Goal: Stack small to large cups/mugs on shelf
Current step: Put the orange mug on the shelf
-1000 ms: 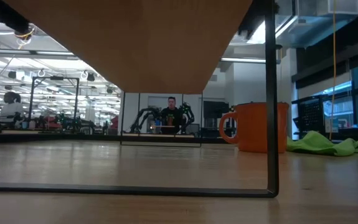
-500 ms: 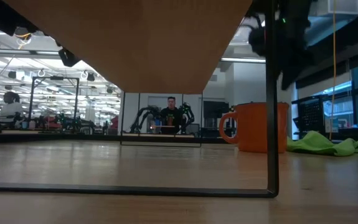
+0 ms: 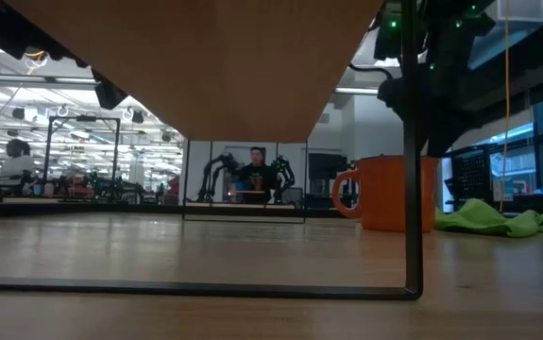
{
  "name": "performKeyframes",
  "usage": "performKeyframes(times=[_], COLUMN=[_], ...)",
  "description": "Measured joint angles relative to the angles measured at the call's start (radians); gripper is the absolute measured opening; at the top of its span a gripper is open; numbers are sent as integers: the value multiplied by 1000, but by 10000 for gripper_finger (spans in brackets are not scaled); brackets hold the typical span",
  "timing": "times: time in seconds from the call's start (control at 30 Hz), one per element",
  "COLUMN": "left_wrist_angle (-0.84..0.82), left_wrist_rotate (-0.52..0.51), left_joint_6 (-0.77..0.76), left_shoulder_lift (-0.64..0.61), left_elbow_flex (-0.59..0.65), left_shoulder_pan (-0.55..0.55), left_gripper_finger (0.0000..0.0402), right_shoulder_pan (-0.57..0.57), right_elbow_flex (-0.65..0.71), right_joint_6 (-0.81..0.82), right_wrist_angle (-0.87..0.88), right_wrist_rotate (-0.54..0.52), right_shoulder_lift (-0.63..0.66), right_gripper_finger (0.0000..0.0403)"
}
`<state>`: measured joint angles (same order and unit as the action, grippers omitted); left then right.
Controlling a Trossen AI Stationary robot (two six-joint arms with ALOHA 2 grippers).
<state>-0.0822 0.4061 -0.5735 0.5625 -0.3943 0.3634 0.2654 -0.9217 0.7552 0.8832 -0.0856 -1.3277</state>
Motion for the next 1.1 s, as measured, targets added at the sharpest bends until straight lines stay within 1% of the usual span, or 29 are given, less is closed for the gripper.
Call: performKeyframes(times=[0.2, 0.33, 0.53, 0.73, 0.8, 1.1], left_wrist_angle=[-7, -11, -18, -16, -15, -15], left_wrist_rotate=[0, 6, 13, 42, 49, 53], left_joint_6=[0, 0, -18, -17, -8, 1], left_shoulder_lift=[2, 8, 18, 35, 39, 40], left_elbow_flex=[0, 0, 0, 0, 0, 0], left_shoulder_pan=[41, 67, 103, 135, 143, 169], left_gripper_finger=[104, 104, 104, 104, 104, 104], right_shoulder_pan=[32, 45, 49, 49, 49, 49], right_elbow_flex=[46, 80, 83, 70, 68, 66], right_joint_6=[0, 23, 29, 24, 23, 7], right_wrist_angle=[-62, -102, -136, -128, -122, -114], right_wrist_rotate=[6, 18, 27, 27, 35, 43], right_shoulder_lift=[0, 0, 0, 0, 1, 2], right_gripper_finger=[209, 187, 123, 47, 27, 24])
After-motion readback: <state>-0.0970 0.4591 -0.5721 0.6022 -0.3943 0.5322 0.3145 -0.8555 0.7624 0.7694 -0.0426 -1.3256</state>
